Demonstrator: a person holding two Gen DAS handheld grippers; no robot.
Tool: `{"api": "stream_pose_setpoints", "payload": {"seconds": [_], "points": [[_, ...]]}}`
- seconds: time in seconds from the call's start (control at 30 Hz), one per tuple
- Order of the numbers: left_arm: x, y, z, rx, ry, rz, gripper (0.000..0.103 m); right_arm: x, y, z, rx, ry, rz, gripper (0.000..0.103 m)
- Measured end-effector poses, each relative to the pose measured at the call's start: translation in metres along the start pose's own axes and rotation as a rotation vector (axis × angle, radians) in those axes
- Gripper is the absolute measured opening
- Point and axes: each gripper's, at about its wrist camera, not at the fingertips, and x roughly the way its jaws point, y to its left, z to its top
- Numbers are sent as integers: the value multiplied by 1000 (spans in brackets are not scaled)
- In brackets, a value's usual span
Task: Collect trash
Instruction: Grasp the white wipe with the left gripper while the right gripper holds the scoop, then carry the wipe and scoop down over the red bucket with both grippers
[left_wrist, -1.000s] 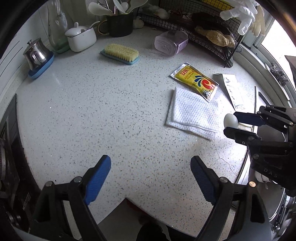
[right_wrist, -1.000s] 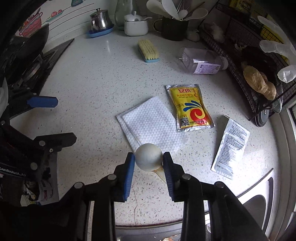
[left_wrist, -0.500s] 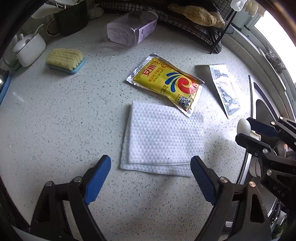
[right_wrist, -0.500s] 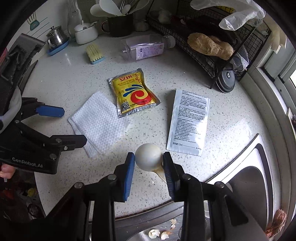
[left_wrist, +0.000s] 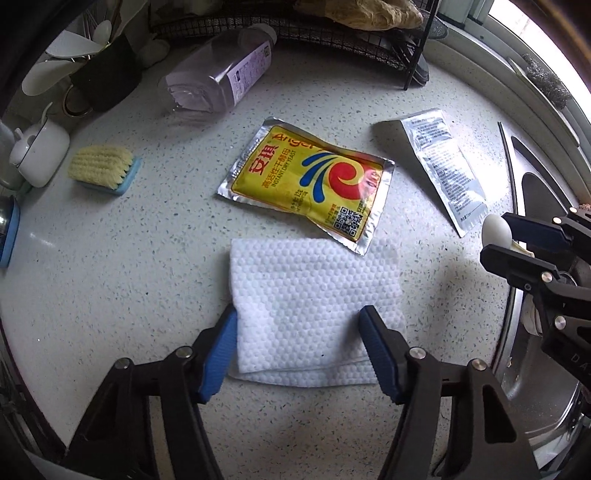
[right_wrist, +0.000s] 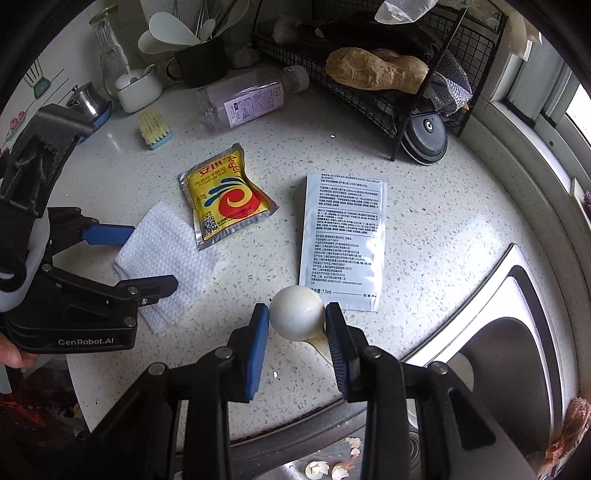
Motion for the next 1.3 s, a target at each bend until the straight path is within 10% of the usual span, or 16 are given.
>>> {"api": "stream_pose_setpoints", "payload": {"seconds": [0.17, 0.47, 1.3], "points": [[-7, -7, -10, -24, -20, -61, 11, 0, 4, 0, 19, 3, 4, 30], [-35, 22, -59, -164, -57, -145, 10, -15, 52, -10, -66, -16, 21, 30], [-160, 89, -256, -244, -261, -9, 10, -73, 214, -90, -204, -98, 96, 30]]}}
